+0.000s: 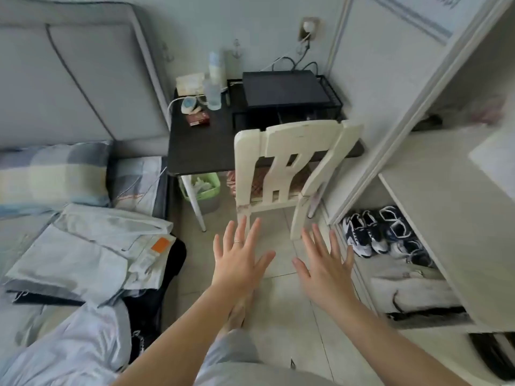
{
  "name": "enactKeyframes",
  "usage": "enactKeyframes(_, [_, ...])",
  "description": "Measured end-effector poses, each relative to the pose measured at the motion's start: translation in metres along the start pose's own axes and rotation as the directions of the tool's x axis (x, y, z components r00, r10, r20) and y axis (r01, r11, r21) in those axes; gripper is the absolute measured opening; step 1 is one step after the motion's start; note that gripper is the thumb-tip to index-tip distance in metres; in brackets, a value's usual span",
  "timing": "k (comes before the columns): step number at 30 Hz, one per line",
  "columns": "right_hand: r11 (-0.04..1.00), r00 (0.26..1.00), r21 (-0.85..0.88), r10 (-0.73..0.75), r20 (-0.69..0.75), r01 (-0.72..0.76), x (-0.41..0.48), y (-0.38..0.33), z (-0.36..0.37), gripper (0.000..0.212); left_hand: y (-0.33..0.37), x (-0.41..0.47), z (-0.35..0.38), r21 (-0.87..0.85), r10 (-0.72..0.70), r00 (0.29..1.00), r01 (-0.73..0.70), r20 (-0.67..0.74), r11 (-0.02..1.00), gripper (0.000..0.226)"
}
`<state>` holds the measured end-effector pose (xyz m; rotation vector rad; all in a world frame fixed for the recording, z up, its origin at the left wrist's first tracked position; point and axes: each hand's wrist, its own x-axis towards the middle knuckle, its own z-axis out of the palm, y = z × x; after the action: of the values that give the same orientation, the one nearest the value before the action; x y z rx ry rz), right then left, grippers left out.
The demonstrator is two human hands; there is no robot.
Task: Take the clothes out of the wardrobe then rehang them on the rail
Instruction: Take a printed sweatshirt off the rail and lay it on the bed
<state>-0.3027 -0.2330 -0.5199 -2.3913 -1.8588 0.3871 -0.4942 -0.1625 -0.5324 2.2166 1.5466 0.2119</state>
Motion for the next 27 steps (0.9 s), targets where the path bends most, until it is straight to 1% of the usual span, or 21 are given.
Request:
enactKeyframes(3, [0.988, 0.985, -0.010, 0.150, -0.083, -0.151, 0.022, 0.036, -0.016, 0.066, 0.037, 0.065, 0.004, 0.036, 0.209, 0.976, -0.211, 0.056, 0.977, 0.076])
enactKeyframes(6, [0.948, 0.941, -0.035, 0.307, -0.145, -0.315, 0.045, 0.068, -0.042, 0.066, 0.077, 0.128, 0.004, 0.053, 0.388, 0.914, -0.396, 0.118, 0.917, 0.076])
enactKeyframes(9, [0.886, 0.867, -0.042, 0.440, -0.236, -0.461, 0.067, 0.093, -0.072, 0.065, 0.119, 0.186, -0.001, 0.039, 0.536, 0.833, -0.545, 0.135, 0.837, 0.076])
enactKeyframes(13, [0.812, 0.770, -0.037, 0.536, -0.345, -0.582, 0.094, 0.114, -0.118, 0.069, 0.179, 0.256, -0.012, 0.043, 0.693, 0.708, -0.703, 0.135, 0.709, 0.075])
enactKeyframes(15, [0.768, 0.714, -0.033, 0.577, -0.396, -0.640, 0.105, 0.125, -0.145, 0.068, 0.212, 0.285, -0.021, 0.052, 0.768, 0.631, -0.776, 0.111, 0.629, 0.075])
enactKeyframes(18, [0.717, 0.628, -0.007, 0.604, -0.491, -0.697, 0.114, 0.141, -0.195, 0.066, 0.267, 0.322, -0.041, 0.046, 0.874, 0.482, -0.876, 0.071, 0.479, 0.074])
enactKeyframes(22, [0.660, 0.536, -0.061, 0.549, -0.641, -0.749, 0.114, 0.164, -0.271, 0.066, 0.351, 0.360, -0.075, 0.061, 0.951, 0.308, -0.949, -0.018, 0.309, 0.074])
enactKeyframes(24, [0.628, 0.495, -0.087, 0.513, -0.701, -0.773, 0.112, 0.178, -0.309, 0.065, 0.395, 0.373, -0.094, 0.055, 0.968, 0.237, -0.969, -0.081, 0.242, 0.072])
enactKeyframes(27, [0.569, 0.433, -0.116, 0.460, -0.775, -0.814, 0.105, 0.199, -0.363, 0.068, 0.462, 0.384, -0.127, 0.089, 0.972, 0.154, -0.981, -0.178, 0.172, 0.071])
